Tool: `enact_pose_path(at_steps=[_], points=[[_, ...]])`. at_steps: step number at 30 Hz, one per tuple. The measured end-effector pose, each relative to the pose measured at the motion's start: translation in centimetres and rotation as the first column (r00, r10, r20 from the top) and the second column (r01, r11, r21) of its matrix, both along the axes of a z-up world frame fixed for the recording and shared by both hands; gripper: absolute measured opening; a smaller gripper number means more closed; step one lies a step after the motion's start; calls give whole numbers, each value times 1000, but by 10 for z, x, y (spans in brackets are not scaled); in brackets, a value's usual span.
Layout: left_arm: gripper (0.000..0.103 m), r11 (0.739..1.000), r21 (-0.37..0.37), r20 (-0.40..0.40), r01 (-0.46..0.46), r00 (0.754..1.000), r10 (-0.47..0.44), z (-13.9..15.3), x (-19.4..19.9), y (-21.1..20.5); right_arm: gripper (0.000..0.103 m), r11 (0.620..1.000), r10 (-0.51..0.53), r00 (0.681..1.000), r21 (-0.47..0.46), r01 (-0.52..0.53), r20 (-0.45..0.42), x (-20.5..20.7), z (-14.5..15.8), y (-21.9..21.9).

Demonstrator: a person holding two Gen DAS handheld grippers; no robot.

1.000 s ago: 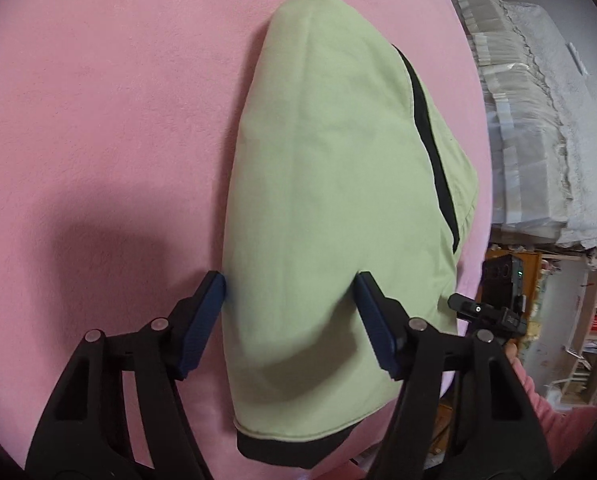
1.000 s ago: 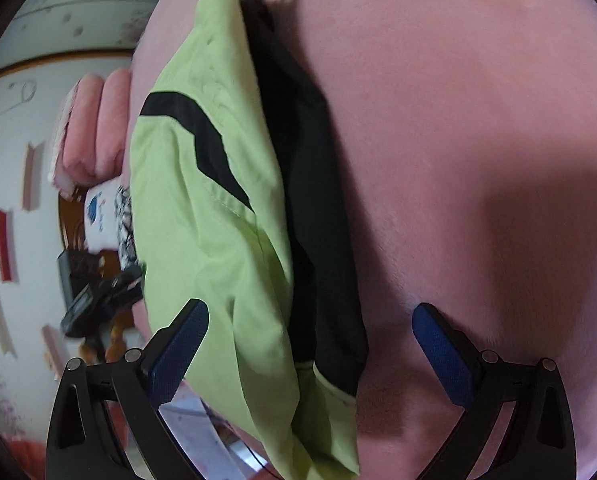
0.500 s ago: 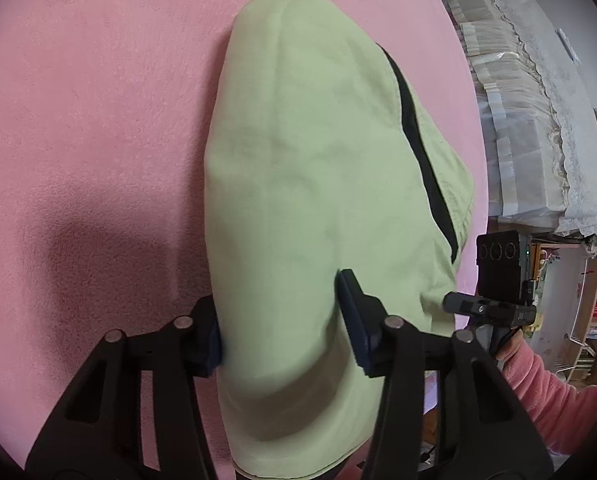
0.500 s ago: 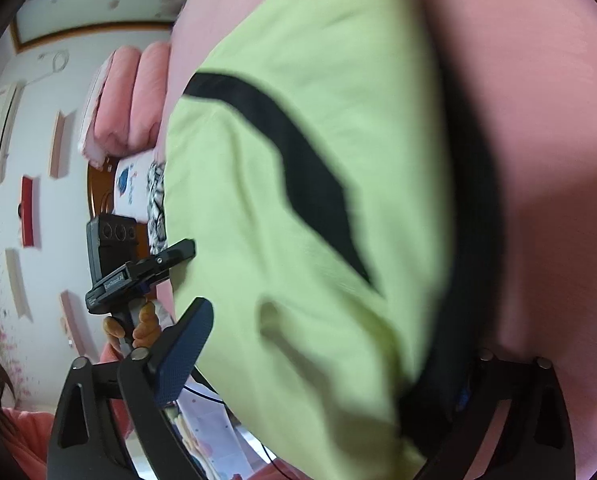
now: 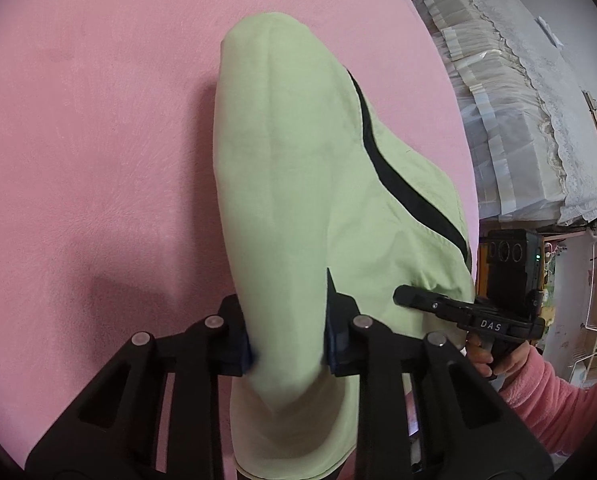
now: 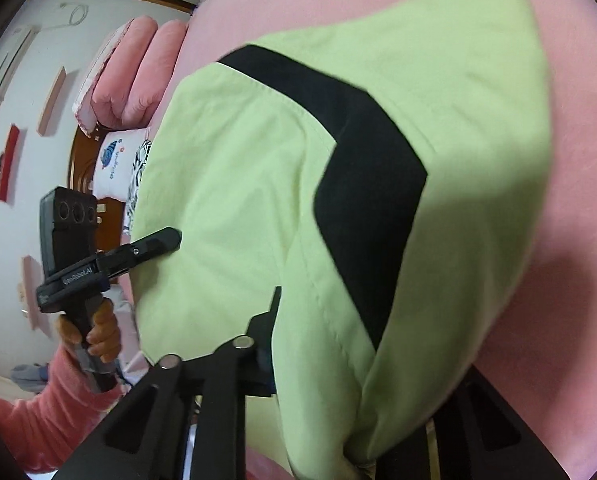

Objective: Fold large clothes
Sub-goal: 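Carry the lifted jacket toward the white pillow with both tools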

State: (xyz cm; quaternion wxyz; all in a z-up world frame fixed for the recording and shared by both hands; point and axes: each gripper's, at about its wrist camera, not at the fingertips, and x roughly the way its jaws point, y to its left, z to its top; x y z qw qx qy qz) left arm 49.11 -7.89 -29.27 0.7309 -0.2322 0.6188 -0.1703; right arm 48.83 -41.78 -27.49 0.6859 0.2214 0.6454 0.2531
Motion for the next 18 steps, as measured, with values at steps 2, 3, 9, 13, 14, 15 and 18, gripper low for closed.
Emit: enact_pose_path(at_steps=[2, 3, 9, 13, 14, 15, 18], points=[[22, 1000, 8, 6, -16, 1000, 16, 14, -8, 2, 12, 1000, -17, 1000, 12, 17, 23, -2, 16, 0], [22, 1000, 13, 9, -22, 1000, 22, 20, -14, 3, 12, 1000, -17, 999, 18, 16, 42, -3, 28, 0], [20, 994, 24, 17, -106, 994, 106, 66, -55, 31, 10, 997, 59, 988, 34, -65, 141, -14, 79, 47], [20, 988, 16, 30, -156, 987, 155, 97, -79, 74, 10, 989, 144, 964, 8, -149, 224, -18, 107, 104], [19, 988, 21, 36, -156, 987, 155, 104, -80, 83, 10, 987, 151, 960, 11, -158, 236, -19, 113, 120], [19, 988, 30, 45, -150, 988, 149, 112, -83, 98, 10, 987, 151, 957, 15, -160, 249, -20, 117, 136], [19, 988, 6, 71, -157, 985, 156, 128, -84, 154, 9, 986, 142, 947, 43, -161, 288, -25, 126, 203]])
